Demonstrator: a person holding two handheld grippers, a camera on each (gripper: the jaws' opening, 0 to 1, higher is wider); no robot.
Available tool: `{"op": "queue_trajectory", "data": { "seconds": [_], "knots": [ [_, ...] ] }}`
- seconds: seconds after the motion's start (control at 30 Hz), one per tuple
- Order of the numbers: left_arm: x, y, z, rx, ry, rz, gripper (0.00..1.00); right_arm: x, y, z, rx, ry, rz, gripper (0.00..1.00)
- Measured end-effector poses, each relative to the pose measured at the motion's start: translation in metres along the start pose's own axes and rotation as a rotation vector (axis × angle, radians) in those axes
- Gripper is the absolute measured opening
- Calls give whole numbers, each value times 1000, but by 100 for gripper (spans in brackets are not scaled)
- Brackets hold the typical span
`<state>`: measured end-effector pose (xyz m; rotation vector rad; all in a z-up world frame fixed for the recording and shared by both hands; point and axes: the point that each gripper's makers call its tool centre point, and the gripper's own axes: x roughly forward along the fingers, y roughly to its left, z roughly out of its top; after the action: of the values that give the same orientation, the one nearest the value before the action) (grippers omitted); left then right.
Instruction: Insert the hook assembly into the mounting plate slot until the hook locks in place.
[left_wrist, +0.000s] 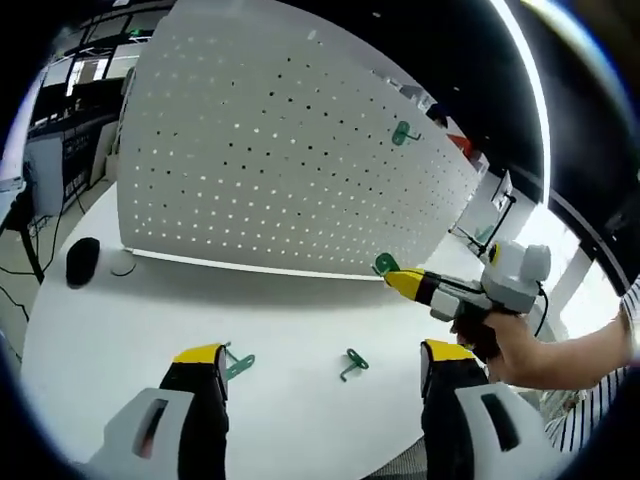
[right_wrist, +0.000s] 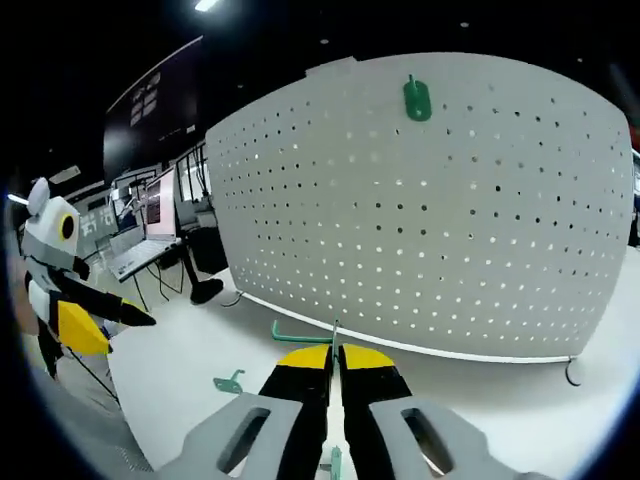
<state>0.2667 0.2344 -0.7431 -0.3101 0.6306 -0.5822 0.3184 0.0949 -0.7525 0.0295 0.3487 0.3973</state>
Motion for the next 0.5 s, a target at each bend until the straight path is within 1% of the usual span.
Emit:
{"op": "queue_trajectory", "data": {
  "seconds": [0.03,0.1,0.2,0.27,0.3,0.37,0.4,0.43,0.47,0.5],
  "knots": [
    [3,-7,4,-16,-3,-18,80,-5,0,3,9,-21,-8,0],
    [10,-17,8,-31,-2,-44,79,-11,3,4,37,-34,-3,0],
    [18,-34,10,-54,8,-89,77,-20,8,5,50,-49,4,0],
    [24,-46,11,-74,13,-125,76,-27,13,8,63,-77,9,0],
    [26,-50,12,-84,15,-138,74,-30,14,8,73,-80,11,0],
    [32,-63,10,-122,40,-181,73,-35,18,11,85,-98,18,0],
    [35,-71,5,-162,78,-210,74,-38,21,11,86,-101,20,0],
    [37,-73,4,-183,85,-222,74,-40,23,12,88,-102,23,0],
    [40,-78,8,-199,70,-238,73,-42,24,13,94,-105,28,0],
    [40,-79,8,-202,68,-244,70,-45,27,14,117,-110,33,0]
  ]
}}
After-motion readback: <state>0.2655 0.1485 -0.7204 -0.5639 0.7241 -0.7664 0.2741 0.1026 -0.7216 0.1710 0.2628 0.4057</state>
